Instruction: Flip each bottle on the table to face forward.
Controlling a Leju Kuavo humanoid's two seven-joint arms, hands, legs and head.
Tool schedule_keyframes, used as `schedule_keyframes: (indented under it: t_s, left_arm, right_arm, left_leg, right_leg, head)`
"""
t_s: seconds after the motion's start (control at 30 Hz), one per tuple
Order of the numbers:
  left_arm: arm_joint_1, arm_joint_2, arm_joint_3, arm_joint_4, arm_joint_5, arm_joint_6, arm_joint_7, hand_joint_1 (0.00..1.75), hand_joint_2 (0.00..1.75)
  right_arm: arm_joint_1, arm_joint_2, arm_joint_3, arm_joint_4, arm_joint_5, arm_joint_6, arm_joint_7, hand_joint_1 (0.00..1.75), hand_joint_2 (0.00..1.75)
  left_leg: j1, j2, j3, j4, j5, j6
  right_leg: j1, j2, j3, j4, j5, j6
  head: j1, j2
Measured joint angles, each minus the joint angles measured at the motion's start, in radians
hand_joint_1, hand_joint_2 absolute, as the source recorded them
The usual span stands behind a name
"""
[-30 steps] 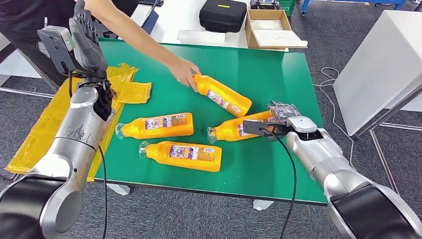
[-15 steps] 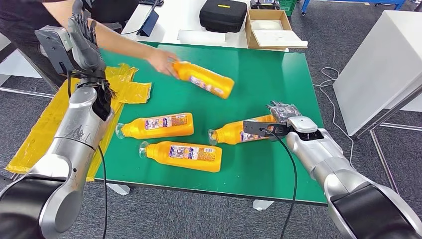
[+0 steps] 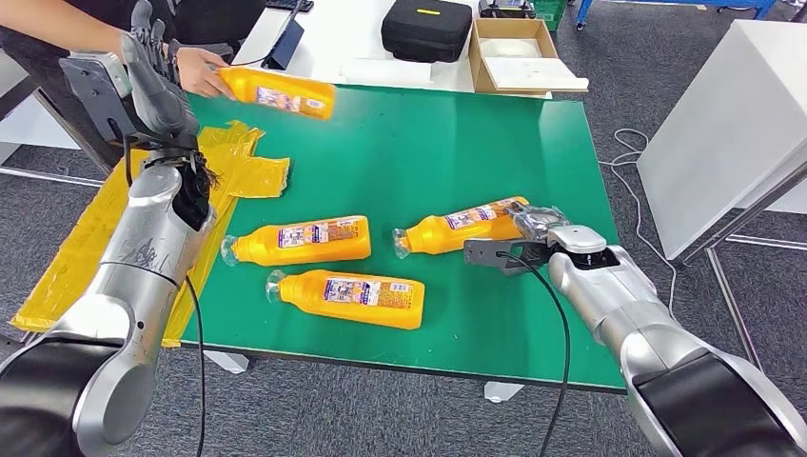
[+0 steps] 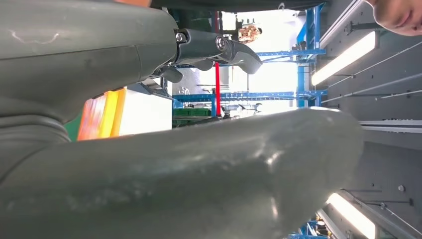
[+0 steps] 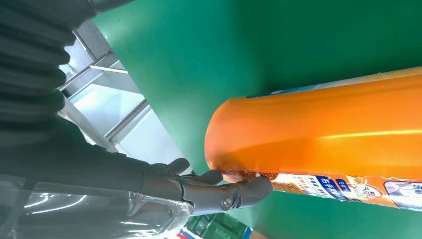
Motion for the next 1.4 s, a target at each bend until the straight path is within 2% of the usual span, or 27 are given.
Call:
schedule_keyframes:
  t_s: [0.23, 0.5, 0.63, 1.03, 1.4]
  left_arm:
    - [0.0, 0.0, 0.0, 0.0, 0.008, 0.001, 0.001, 0.0, 0.0]
    - [0.001, 0.006, 0.0, 0.0, 0.017, 0.004, 0.0, 0.0, 0.0]
    - [0.002, 0.01, 0.0, 0.0, 0.02, 0.001, -0.001, 0.0, 0.0]
    - [0.005, 0.022, 0.0, 0.0, 0.026, -0.01, -0.002, 0.0, 0.0]
    - [0.021, 0.023, 0.005, -0.009, 0.01, -0.011, 0.004, 0.0, 0.0]
  right_arm:
    - [0.003, 0.0, 0.0, 0.002, 0.014, -0.001, 0.001, 0.0, 1.75]
    - [0.008, 0.005, 0.004, 0.003, 0.054, -0.035, 0.042, 0.0, 1.75]
    - [0.004, 0.007, 0.005, 0.003, 0.054, -0.063, 0.031, 0.0, 0.0]
    - [-0.083, 0.006, -0.025, -0.008, 0.018, -0.105, -0.036, 0.0, 0.0]
    - [-0.106, -0.008, -0.043, -0.02, 0.019, -0.094, -0.08, 0.0, 0.0]
  left_leg:
    - [0.0, 0.0, 0.0, 0.0, 0.0, 0.0]
    - [0.0, 0.0, 0.0, 0.0, 0.0, 0.0]
    - [0.0, 0.0, 0.0, 0.0, 0.0, 0.0]
    - [0.0, 0.0, 0.0, 0.0, 0.0, 0.0]
    - [0.0, 0.0, 0.0, 0.0, 0.0, 0.0]
  right_leg:
    - [0.0, 0.0, 0.0, 0.0, 0.0, 0.0]
    - [0.0, 0.0, 0.0, 0.0, 0.0, 0.0]
    - [0.0, 0.0, 0.0, 0.0, 0.0, 0.0]
    - [0.0, 0.0, 0.0, 0.0, 0.0, 0.001]
    - [0.0, 0.0, 0.0, 0.0, 0.001, 0.001]
  head:
    - [0.0, 0.0]
    - [0.0, 0.0]
    - [0.0, 0.0]
    - [0.0, 0.0]
    - [0.0, 0.0]
